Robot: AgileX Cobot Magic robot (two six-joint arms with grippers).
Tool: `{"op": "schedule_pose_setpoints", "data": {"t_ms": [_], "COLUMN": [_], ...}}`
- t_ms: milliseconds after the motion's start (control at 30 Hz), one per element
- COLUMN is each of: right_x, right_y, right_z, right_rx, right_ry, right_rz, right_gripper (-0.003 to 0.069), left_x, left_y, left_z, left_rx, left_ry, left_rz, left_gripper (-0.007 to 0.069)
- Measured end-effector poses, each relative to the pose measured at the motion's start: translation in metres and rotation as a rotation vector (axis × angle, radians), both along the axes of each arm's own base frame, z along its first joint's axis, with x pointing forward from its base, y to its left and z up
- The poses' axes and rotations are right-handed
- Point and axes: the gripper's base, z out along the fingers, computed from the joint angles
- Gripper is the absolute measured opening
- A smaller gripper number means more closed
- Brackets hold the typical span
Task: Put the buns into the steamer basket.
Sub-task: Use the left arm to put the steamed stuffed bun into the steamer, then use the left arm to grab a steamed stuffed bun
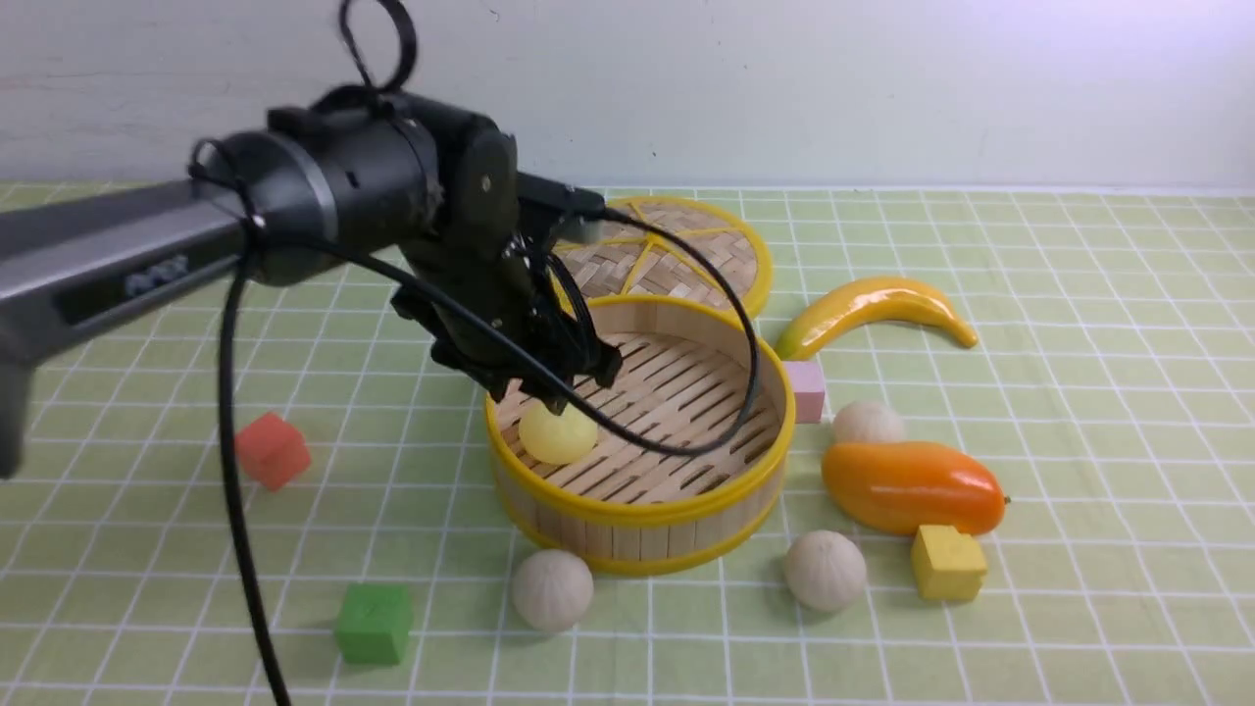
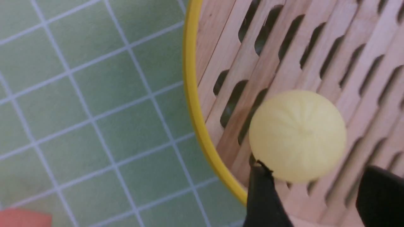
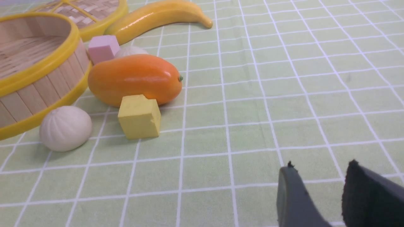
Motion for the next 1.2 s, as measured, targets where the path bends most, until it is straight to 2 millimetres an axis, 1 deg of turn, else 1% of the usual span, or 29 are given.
{"op": "schedule_pose_setpoints", "data": {"t_ms": [33, 67, 100, 133, 167, 233, 267, 300, 333, 367, 400, 433, 467, 533, 567, 600, 633, 700, 767, 800, 833, 867, 967, 1133, 1200], "right_x": [0.0, 0.0, 0.0, 0.0, 0.0, 0.0, 0.0, 0.0, 0.0, 0.0, 0.0, 0.0, 0.0, 0.0, 0.0, 0.0, 0.0, 0.0, 0.0, 0.0, 0.0, 0.0, 0.0, 0.0, 0.0], "right_y": [0.0, 0.0, 0.0, 0.0, 0.0, 0.0, 0.0, 0.0, 0.0, 0.0, 0.0, 0.0, 0.0, 0.0, 0.0, 0.0, 0.0, 0.0, 0.0, 0.0, 0.0, 0.0, 0.0, 0.0, 0.0], "right_z": [0.0, 0.0, 0.0, 0.0, 0.0, 0.0, 0.0, 0.0, 0.0, 0.0, 0.0, 0.0, 0.0, 0.0, 0.0, 0.0, 0.0, 0.0, 0.0, 0.0, 0.0, 0.0, 0.0, 0.0, 0.0], "right_rx": [0.0, 0.0, 0.0, 0.0, 0.0, 0.0, 0.0, 0.0, 0.0, 0.0, 0.0, 0.0, 0.0, 0.0, 0.0, 0.0, 0.0, 0.0, 0.0, 0.0, 0.0, 0.0, 0.0, 0.0, 0.0], "right_ry": [0.0, 0.0, 0.0, 0.0, 0.0, 0.0, 0.0, 0.0, 0.0, 0.0, 0.0, 0.0, 0.0, 0.0, 0.0, 0.0, 0.0, 0.0, 0.0, 0.0, 0.0, 0.0, 0.0, 0.0, 0.0], "right_rz": [0.0, 0.0, 0.0, 0.0, 0.0, 0.0, 0.0, 0.0, 0.0, 0.0, 0.0, 0.0, 0.0, 0.0, 0.0, 0.0, 0.0, 0.0, 0.0, 0.0, 0.0, 0.0, 0.0, 0.0, 0.0], "right_gripper": [0.0241, 0.0241, 0.0241, 0.0241, 0.0241, 0.0241, 0.0241, 0.0241, 0.0241, 0.0241, 0.0241, 0.0241, 0.0241, 0.0241, 0.0241, 0.0241, 0.0241, 0.0241, 0.0241, 0.0241, 0.0241, 0.0241, 0.0241, 0.0241, 0.0241], "left_x": [-0.01, -0.012, -0.028, -0.04, -0.055, -0.076, -0.075, -0.084, -0.089, -0.093, -0.094, -0.096, -0.096, -0.095, -0.094, -0.094, -0.094, -0.096, -0.096, -0.094, -0.094, -0.092, -0.09, -0.087, -0.085], "left_y": [0.004, 0.005, 0.012, 0.017, 0.022, 0.029, 0.028, 0.029, 0.029, 0.028, 0.028, 0.026, 0.024, 0.019, 0.016, 0.015, 0.011, 0.0, -0.002, -0.003, -0.003, -0.002, -0.001, -0.005, -0.007], "left_z": [0.015, 0.017, 0.032, 0.036, 0.035, 0.019, 0.019, 0.003, -0.007, -0.019, -0.022, -0.03, -0.034, -0.04, -0.041, -0.041, -0.043, -0.044, -0.044, -0.043, -0.043, -0.043, -0.047, -0.06, -0.068], "left_rx": [-0.019, -0.023, -0.048, -0.065, -0.072, -0.082, -0.088, -0.105, -0.118, -0.133, -0.132, -0.147, -0.152, -0.157, -0.156, -0.156, -0.152, -0.134, -0.128, -0.125, -0.124, -0.116, -0.098, -0.076, -0.067], "left_ry": [-0.011, -0.013, -0.022, -0.013, 0.012, 0.073, 0.071, 0.107, 0.13, 0.155, 0.164, 0.191, 0.202, 0.198, 0.185, 0.181, 0.165, 0.114, 0.101, 0.071, 0.071, 0.056, 0.056, 0.078, 0.089], "left_rz": [0.014, 0.016, 0.026, 0.028, 0.027, 0.015, 0.013, 0.0, -0.012, -0.026, -0.028, -0.048, -0.061, -0.084, -0.096, -0.1, -0.115, -0.156, -0.158, -0.142, -0.141, -0.129, -0.129, -0.139, -0.143], "left_gripper": [0.0379, 0.0371, 0.0333, 0.0289, 0.0218, 0.0124, 0.0114, 0.0055, 0.0024, 0.0001, 0.0, -0.0006, -0.0001, 0.0034, 0.0059, 0.0065, 0.0094, 0.0185, 0.0211, 0.0262, 0.0262, 0.0286, 0.0293, 0.0294, 0.0291]}}
